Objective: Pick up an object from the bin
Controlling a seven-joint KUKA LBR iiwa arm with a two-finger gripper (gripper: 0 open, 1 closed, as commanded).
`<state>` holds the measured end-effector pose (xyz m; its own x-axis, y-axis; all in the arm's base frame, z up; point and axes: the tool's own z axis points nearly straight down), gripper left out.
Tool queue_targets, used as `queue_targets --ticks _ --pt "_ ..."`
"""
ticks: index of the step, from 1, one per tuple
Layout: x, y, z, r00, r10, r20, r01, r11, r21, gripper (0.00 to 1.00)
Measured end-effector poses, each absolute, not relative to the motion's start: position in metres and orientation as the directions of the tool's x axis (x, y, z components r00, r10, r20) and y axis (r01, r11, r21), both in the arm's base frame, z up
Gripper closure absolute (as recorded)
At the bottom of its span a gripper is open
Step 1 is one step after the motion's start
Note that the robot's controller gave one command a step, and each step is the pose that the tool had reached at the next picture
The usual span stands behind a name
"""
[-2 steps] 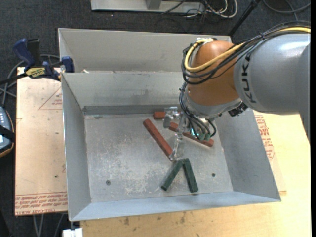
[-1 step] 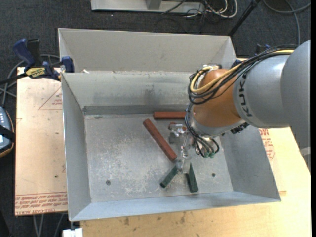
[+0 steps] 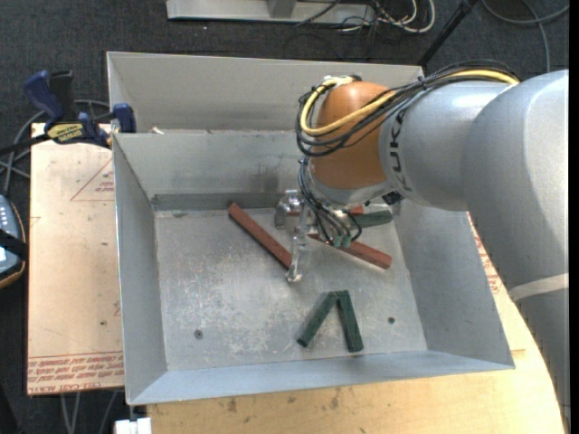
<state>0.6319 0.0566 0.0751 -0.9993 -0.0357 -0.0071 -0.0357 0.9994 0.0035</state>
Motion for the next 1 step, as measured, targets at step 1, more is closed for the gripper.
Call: queue_targets --ticks 1 --pt "0.6299 0.053 0.0749 -1.0 -0.03 -0.003 -0.03 1.0 0.002 1.0"
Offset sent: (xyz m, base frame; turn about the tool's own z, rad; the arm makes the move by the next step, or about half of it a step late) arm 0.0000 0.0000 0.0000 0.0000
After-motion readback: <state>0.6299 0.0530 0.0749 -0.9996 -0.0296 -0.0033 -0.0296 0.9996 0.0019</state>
